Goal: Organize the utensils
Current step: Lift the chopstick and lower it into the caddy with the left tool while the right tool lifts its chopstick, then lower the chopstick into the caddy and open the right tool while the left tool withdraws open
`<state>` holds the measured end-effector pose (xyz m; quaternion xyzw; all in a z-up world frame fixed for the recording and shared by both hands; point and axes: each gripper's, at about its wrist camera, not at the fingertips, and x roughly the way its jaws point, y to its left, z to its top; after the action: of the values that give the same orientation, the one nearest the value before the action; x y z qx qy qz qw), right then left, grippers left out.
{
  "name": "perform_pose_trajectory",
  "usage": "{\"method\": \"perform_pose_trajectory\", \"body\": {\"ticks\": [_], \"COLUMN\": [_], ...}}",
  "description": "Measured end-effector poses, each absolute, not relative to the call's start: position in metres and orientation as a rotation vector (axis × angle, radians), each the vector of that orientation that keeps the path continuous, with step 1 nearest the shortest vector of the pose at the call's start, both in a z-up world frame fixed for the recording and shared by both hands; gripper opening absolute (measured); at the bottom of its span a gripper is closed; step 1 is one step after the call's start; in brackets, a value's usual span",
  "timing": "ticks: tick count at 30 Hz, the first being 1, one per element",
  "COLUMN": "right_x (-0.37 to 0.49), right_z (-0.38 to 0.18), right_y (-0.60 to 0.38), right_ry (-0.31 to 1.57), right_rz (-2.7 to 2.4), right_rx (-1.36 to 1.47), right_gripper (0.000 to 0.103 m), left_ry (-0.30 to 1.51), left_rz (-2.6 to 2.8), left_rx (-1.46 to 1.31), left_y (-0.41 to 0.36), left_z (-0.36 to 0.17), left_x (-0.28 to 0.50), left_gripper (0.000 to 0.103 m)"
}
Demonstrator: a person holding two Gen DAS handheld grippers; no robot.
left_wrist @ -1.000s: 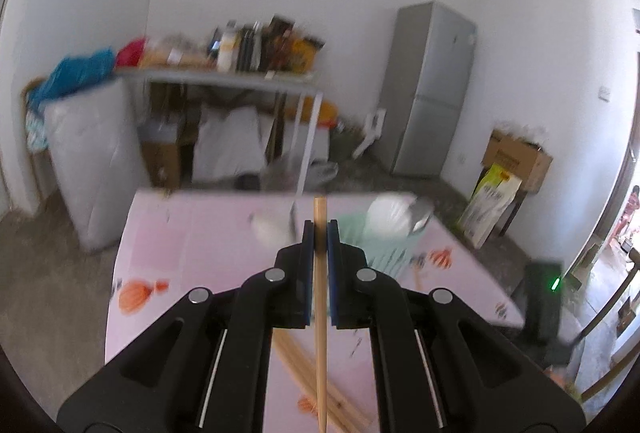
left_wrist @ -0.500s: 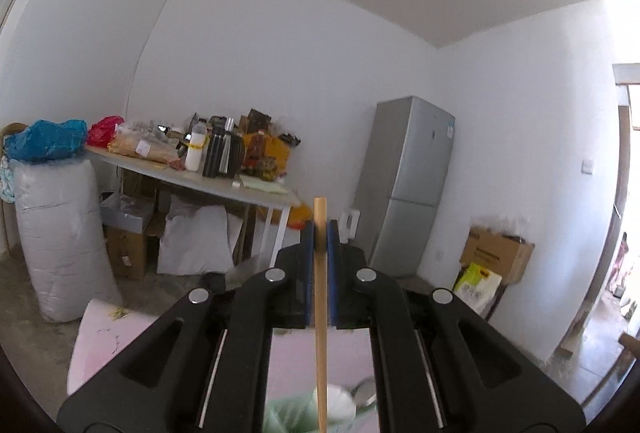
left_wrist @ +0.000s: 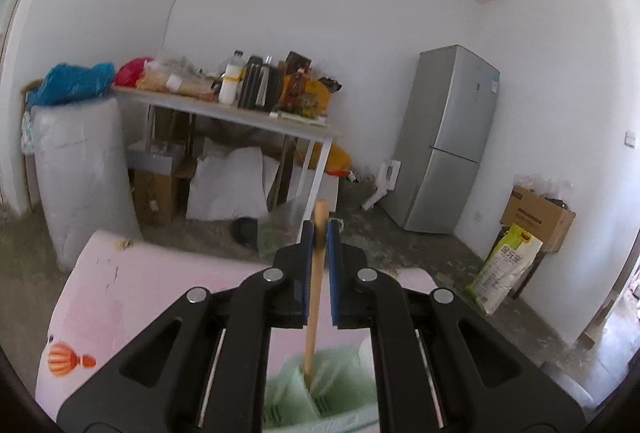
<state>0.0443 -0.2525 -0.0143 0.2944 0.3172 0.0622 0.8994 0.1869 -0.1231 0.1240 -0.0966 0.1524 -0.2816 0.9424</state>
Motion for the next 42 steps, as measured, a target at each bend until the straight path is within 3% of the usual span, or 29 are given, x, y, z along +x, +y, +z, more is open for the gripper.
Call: {"method": "perform_pose_trajectory", "body": {"ticks": [13, 18, 28, 42], "right_x": [0.042, 0.038, 0.029, 0.075], "right_z": [-0.01, -0.001, 0.062, 0.191], "right_y": [-0.253, -0.251, -0.25, -0.25], "right_ry": [0.656, 0.636, 0.494, 0.235], "right_rz": [0.108, 0.096, 0.067, 0.092], "right_rx": [0.603, 0.59, 0.462, 0.222], "right_gripper": [0.007, 0.007, 0.007, 0.007], "left_ry": [0.325, 0.394, 0.668, 0.762], "left_rz": [-0.581, -0.551, -0.492, -0.424], "left_rx": [-0.082, -0.012, 0.121, 0.192], "left_y": [-0.058, -0.041, -0.033, -0.033], "left_z": [0.109, 0.079, -0.017, -0.05], "left_x": [0.119, 0.106, 0.102, 0.109], "left_gripper": [0.053, 0.064, 0.07, 0.073]}}
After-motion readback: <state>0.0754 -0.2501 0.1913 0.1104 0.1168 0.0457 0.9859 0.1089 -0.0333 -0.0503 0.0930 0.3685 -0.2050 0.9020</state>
